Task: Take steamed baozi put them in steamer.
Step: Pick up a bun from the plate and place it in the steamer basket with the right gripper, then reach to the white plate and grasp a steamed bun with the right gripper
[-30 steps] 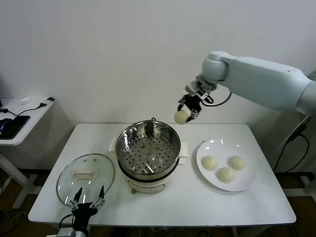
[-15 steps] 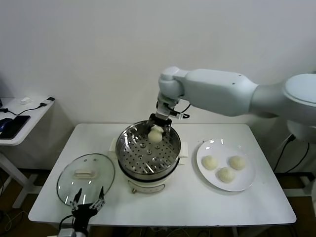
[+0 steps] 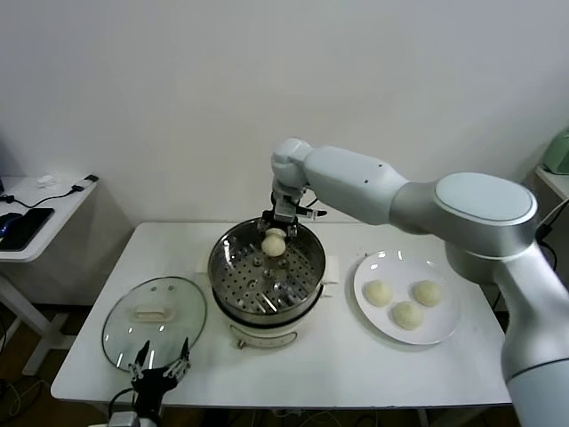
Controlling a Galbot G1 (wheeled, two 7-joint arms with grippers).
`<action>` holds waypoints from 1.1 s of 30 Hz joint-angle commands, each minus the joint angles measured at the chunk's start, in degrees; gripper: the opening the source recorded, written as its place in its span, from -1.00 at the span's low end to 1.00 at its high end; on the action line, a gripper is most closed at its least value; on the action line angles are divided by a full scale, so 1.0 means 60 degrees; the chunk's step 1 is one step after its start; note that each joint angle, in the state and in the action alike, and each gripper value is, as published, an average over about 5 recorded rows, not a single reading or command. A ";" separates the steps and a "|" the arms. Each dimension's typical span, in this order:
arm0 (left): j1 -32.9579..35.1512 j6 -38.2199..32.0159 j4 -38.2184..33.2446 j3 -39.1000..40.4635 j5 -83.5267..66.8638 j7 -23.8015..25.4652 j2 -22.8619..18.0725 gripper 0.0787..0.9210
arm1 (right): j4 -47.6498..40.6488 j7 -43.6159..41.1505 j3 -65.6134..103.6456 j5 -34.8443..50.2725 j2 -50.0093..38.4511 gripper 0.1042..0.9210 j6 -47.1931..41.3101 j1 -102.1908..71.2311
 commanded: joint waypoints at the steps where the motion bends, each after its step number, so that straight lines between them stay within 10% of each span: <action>1: -0.0042 -0.0007 0.0093 0.0054 0.0026 -0.0055 -0.0005 0.77 | -0.1138 0.0202 0.0194 -0.0461 0.0499 0.20 0.0465 -0.0477; 21: 0.0152 0.0047 -0.0231 0.0054 0.0217 -0.0104 -0.0063 0.77 | 0.0796 -0.1388 -0.0793 0.3557 -0.0563 0.76 0.0146 0.1816; 33: 0.0173 -0.0013 -0.0236 0.0029 0.0226 -0.0132 -0.0071 0.77 | 0.4312 -0.0578 -0.4273 0.7145 -0.4893 0.76 -0.5491 0.4262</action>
